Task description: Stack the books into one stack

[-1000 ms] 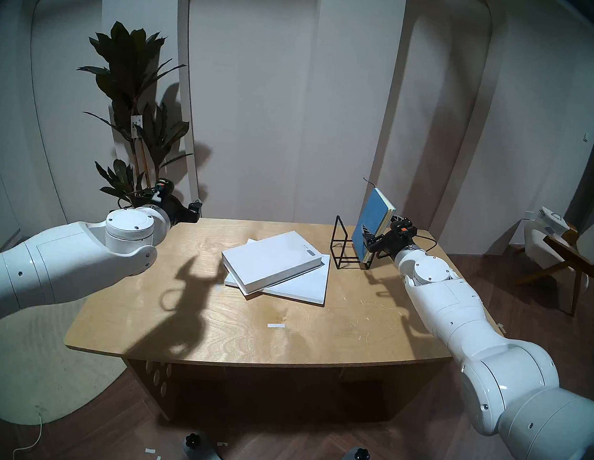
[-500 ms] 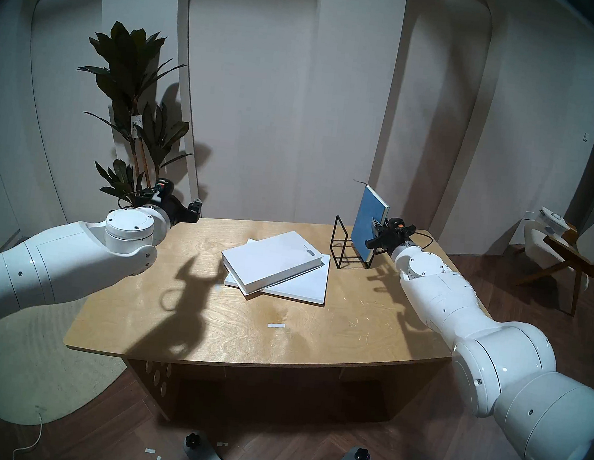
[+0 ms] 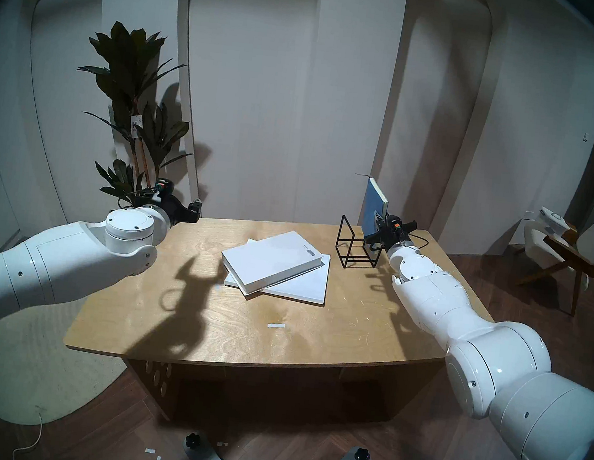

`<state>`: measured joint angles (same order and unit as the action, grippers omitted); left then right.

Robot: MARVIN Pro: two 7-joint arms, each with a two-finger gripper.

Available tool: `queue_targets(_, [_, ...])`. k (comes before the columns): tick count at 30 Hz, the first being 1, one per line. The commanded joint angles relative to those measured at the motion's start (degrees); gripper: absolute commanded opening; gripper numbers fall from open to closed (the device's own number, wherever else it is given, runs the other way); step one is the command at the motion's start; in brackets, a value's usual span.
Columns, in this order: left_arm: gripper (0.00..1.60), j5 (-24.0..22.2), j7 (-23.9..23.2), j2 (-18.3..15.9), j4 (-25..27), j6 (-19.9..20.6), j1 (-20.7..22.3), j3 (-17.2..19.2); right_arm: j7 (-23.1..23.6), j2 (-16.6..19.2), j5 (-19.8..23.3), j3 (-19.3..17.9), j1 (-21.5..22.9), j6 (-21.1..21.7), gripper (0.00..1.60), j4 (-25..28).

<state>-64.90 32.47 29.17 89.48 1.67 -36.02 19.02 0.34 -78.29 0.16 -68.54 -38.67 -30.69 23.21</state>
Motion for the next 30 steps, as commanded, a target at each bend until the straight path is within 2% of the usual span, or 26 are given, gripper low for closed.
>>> queue_targets(1, [1.60, 0.2, 0.1, 0.1, 0.0, -0.2, 1.5, 1.1, -3.9, 0.4, -0.3, -0.9, 2.1, -4.7, 0.00, 6.0])
queue_targets(16, [1.60, 0.2, 0.1, 0.0, 0.1, -0.2, 1.4, 1.1, -5.6, 2.6, -4.5, -0.3, 3.0, -12.6, 0.00, 15.5])
queue_targets(20, [1.60, 0.2, 0.1, 0.0, 0.1, -0.2, 1.4, 1.0, -4.8, 4.1, -6.7, 0.9, 2.4, -14.0, 0.00, 18.1])
queue_targets(21, [1.60, 0.1, 0.1, 0.0, 0.1, -0.2, 1.4, 1.0, -3.0, 6.5, -9.5, 3.0, 0.6, -14.1, 0.00, 22.6])
queue_targets(26, [1.60, 0.1, 0.1, 0.0, 0.1, -0.2, 1.3, 1.0, -2.4, 7.0, -10.5, 3.9, 0.5, -14.6, 0.00, 22.8])
queue_targets(27, [1.60, 0.1, 0.1, 0.0, 0.1, -0.2, 1.3, 1.0, -2.2, 6.8, -11.0, 4.3, 1.0, -15.0, 0.00, 21.3])
queue_targets(28, [1.60, 0.1, 0.1, 0.0, 0.1, -0.2, 1.3, 1.0, -1.5, 7.2, -11.3, 4.7, 0.1, -14.8, 0.00, 22.9])
queue_targets(29, [1.60, 0.1, 0.1, 0.0, 0.1, -0.2, 1.3, 1.0, -1.0, 7.5, -12.6, 5.4, 0.5, -15.3, 0.00, 21.9])
queue_targets(30, [1.60, 0.1, 0.1, 0.0, 0.1, -0.2, 1.3, 1.0, -0.6, 8.6, -13.3, 5.8, -0.9, -14.8, 0.00, 25.3])
